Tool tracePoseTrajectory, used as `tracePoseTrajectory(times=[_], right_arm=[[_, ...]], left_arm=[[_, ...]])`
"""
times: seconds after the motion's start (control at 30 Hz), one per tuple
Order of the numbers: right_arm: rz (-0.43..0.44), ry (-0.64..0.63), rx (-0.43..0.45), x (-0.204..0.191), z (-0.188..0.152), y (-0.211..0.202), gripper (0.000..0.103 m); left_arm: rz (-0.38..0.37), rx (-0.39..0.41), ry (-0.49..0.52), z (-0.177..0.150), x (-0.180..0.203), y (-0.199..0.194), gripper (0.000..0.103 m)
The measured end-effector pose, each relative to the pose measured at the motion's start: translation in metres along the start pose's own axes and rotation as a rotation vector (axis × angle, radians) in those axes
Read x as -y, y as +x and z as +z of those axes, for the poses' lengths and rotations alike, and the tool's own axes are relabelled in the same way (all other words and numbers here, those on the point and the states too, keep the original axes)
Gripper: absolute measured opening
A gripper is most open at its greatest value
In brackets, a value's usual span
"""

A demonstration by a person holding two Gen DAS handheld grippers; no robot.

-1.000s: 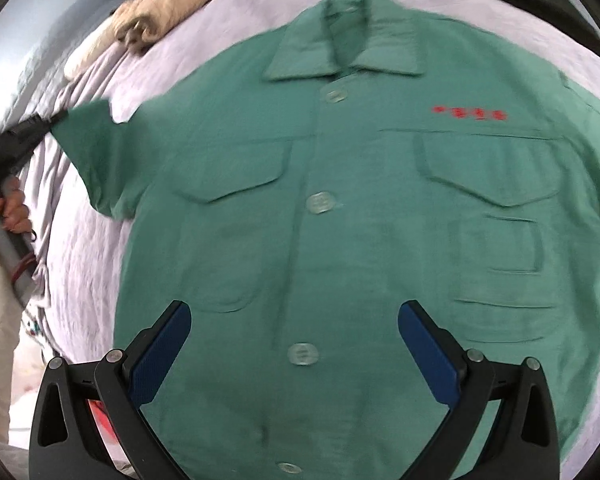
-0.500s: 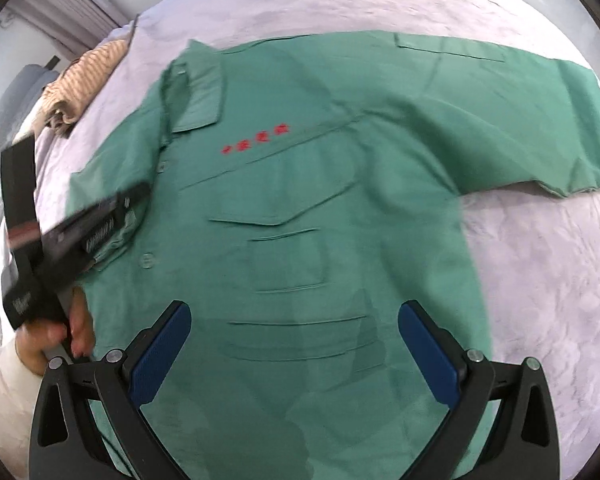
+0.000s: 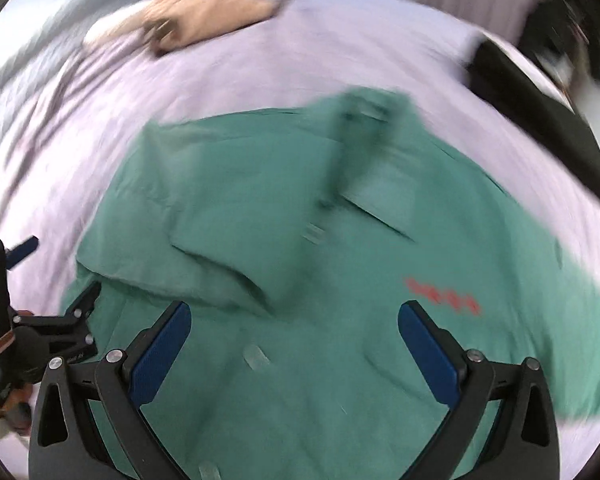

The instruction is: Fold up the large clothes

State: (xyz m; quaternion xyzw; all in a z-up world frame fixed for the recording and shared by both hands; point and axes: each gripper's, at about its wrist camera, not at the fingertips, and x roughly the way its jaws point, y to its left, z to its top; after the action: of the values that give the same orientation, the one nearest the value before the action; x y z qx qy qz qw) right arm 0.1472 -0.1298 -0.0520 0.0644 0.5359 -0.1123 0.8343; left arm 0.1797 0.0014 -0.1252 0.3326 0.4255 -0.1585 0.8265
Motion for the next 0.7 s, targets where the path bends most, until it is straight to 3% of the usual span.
tracePoseTrajectory(times=[0.07, 0.17, 0.2, 0.23, 0.27, 0.37, 0.47, 0.6, 0.67, 0.7], right_arm=[[-0.103, -0.124, 0.004, -0.029, 0.011, 0.024, 0.103], [-0.311, -0.252, 0.017, -0.048, 0.023, 0.058, 0.099], [-0.335, -0.251, 0.026, -0.045, 0.025, 0.061, 0.077], [-0.310, -0.212, 0.031, -0.036, 0.028, 0.060, 0.048], [-0.253, -0.116, 0.043, -0.020, 0.031, 0.052, 0.008], [0.060, 0.293, 0.168, 0.054, 0.021, 0.009, 0.008], [0.293, 0.755, 0.168, 0.129, -0.028, 0.012, 0.008], [0.473, 1.265, 0.154, 0.190, -0.117, 0.037, 0.012], [0.530, 1.358, 0.142, 0.197, -0.148, 0.037, 0.012], [0.525, 1.343, 0.133, 0.197, -0.150, 0.032, 0.013]], left_arm=[[-0.002, 0.031, 0.001, 0.006, 0.000, 0.005, 0.103], [0.058, 0.067, -0.089, 0.016, -0.010, 0.016, 0.103], [0.079, 0.045, -0.158, 0.019, -0.021, 0.025, 0.103], [0.079, 0.027, -0.197, 0.021, -0.027, 0.032, 0.103], [0.062, 0.007, -0.245, 0.019, -0.036, 0.040, 0.103], [-0.019, 0.003, -0.328, 0.014, -0.055, 0.048, 0.103], [-0.003, 0.011, -0.308, 0.013, -0.051, 0.046, 0.103], [-0.061, -0.017, -0.305, 0.014, -0.060, 0.053, 0.103], [-0.091, -0.012, -0.252, 0.013, -0.064, 0.045, 0.103], [-0.133, 0.004, -0.199, 0.011, -0.068, 0.035, 0.103]])
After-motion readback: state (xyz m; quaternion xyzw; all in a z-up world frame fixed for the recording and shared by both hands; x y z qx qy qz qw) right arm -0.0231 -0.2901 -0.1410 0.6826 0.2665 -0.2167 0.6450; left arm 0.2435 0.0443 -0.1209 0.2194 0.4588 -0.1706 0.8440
